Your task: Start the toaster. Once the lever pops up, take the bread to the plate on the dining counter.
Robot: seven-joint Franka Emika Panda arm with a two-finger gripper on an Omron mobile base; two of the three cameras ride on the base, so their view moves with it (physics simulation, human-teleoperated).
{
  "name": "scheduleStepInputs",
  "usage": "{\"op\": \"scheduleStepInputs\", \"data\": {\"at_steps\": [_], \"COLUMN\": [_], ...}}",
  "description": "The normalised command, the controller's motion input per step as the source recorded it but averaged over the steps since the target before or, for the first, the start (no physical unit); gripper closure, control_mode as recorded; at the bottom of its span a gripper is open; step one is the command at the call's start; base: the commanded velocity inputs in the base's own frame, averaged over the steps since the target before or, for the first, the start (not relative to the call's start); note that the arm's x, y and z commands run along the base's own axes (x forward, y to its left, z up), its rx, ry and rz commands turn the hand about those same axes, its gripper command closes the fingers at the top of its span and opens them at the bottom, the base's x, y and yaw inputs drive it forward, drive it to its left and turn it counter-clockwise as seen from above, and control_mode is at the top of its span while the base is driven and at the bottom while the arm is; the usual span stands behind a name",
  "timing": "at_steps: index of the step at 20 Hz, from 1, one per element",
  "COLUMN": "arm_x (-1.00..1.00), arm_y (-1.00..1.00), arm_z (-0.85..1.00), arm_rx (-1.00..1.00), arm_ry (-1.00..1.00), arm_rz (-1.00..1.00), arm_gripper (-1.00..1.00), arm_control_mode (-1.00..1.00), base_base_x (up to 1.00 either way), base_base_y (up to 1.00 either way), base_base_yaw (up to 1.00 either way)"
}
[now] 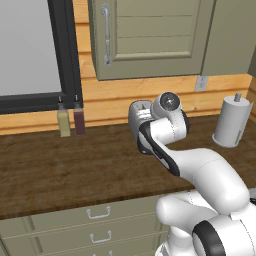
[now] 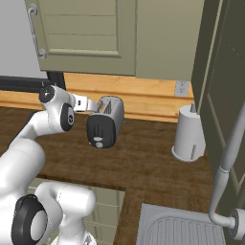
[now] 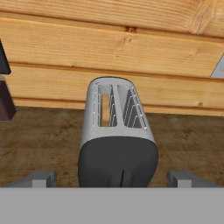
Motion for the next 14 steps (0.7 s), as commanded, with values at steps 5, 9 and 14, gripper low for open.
{"op": "scheduleStepInputs", "data": {"at_steps": [5,9,14], "arm_x": [0.00,0.00,0.00], "arm_y": [0.00,0.00,0.00], "arm_z": [0.00,0.00,0.00], "arm_rx": [0.00,0.00,0.00], "arm_ry": [0.00,0.00,0.00], "arm_rz": [0.00,0.00,0.00], "arm_gripper": [-1.00,-1.00,-1.00], "arm_control_mode": [-1.00,-1.00,-1.00], "base_base_x": [0.00,0.00,0.00], "base_base_y": [0.00,0.00,0.00], "base_base_yaw": [0.00,0.00,0.00]}}
